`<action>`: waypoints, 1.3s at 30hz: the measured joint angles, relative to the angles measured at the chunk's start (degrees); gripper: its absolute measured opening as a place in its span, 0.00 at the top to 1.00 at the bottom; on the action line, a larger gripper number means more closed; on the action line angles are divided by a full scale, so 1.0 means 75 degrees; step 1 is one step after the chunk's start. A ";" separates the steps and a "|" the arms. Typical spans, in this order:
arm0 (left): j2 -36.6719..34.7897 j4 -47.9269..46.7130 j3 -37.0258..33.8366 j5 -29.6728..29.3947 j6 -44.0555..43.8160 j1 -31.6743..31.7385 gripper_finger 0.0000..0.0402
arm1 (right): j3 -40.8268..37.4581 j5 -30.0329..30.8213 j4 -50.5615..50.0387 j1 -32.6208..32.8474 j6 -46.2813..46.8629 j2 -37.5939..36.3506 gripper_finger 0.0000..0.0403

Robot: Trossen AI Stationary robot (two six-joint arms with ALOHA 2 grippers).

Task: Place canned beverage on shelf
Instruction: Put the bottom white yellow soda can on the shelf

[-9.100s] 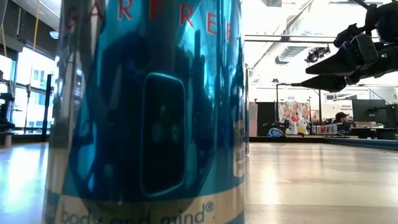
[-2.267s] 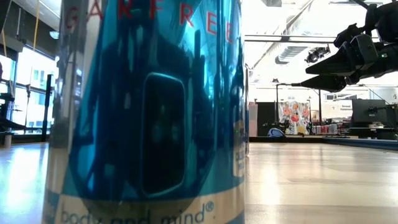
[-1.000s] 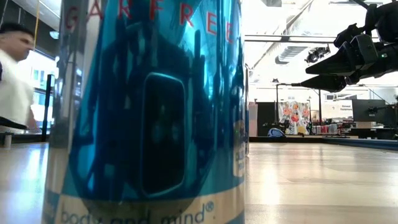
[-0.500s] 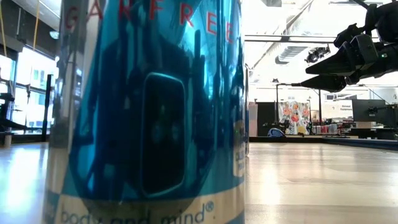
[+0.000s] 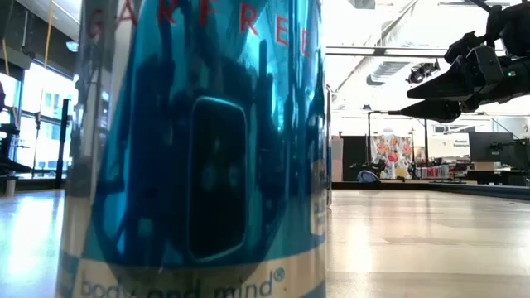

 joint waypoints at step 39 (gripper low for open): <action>0.1287 -0.1440 0.1562 0.0592 -0.3377 0.0675 0.00 | 0.0000 0.0000 -0.0002 -0.0001 0.0001 0.0006 0.04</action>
